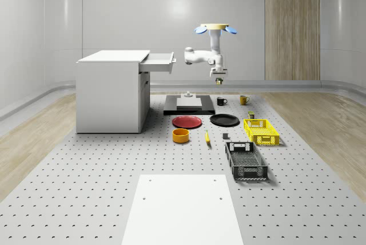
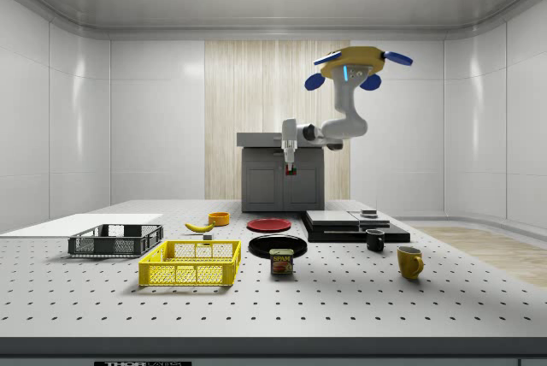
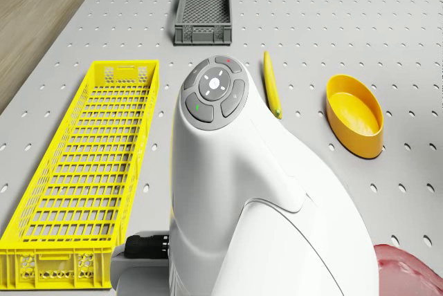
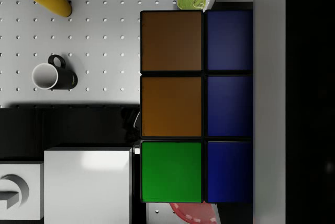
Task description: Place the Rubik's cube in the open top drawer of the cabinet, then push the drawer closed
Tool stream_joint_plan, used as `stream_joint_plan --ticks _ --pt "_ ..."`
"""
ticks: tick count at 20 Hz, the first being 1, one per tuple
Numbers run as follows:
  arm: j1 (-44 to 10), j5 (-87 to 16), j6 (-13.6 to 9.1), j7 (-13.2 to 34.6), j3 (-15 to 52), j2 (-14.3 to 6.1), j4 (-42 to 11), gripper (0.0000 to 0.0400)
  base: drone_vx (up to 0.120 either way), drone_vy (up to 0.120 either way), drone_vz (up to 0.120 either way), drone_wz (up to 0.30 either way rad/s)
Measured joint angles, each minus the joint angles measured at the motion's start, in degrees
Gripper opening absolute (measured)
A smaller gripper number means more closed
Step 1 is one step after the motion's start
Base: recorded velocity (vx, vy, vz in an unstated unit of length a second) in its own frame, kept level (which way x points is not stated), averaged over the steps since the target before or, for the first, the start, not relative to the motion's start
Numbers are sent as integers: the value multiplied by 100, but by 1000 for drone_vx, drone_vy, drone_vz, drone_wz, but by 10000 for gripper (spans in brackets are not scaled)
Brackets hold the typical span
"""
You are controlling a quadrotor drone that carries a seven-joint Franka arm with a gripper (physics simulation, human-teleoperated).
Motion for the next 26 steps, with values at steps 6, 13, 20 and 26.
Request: stream_joint_plan --ticks 6,13,20,26 --pt "-4 16 39 3 5 -42 1 325 0 -120 120 0" --pt "-7 32 77 5 10 -83 1 325 0 -120 120 0" --pt "-10 45 109 8 14 -118 2 325 0 -120 120 0" --pt "-12 55 133 9 16 -142 2 325 0 -120 120 0"
